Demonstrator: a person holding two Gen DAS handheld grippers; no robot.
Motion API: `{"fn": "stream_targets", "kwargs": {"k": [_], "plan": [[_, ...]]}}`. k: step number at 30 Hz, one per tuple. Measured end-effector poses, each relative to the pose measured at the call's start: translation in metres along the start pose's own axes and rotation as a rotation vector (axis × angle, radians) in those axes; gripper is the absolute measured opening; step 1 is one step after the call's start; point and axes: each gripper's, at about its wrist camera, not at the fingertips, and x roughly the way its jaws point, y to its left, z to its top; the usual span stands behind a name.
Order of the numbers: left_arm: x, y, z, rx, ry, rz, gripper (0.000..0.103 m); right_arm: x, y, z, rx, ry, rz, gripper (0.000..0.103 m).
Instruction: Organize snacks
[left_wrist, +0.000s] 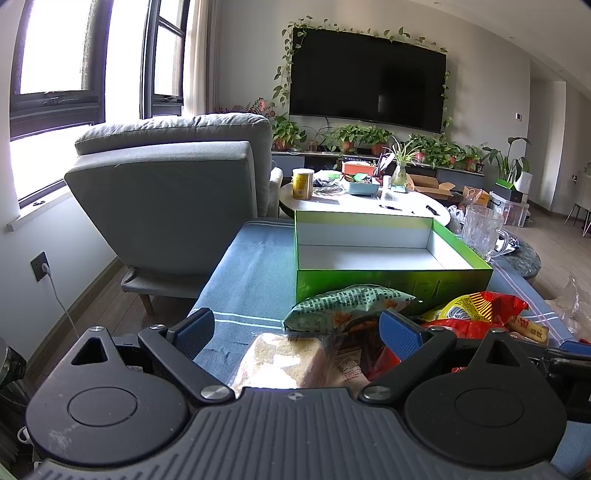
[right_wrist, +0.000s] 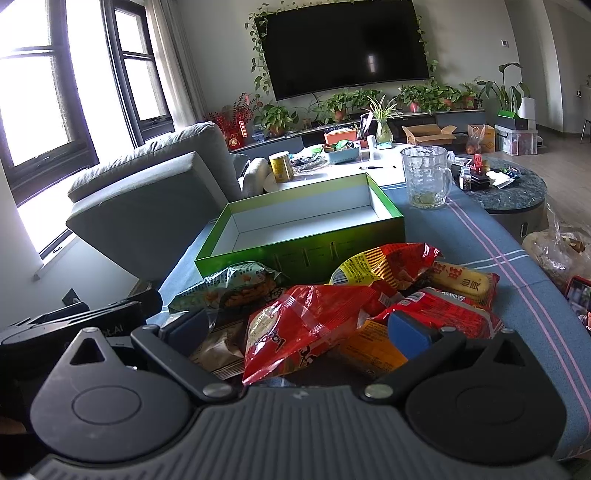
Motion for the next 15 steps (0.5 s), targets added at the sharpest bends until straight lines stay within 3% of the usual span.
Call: {"fn": "stream_targets", "kwargs": {"k": [15], "plan": [[0.0017, 0.0022, -0.0004, 0.005, 0.002, 0.005, 0.096, 0.0017, 0.0022, -0.0002, -0.003, -0.001, 0.004, 0.081]]}}
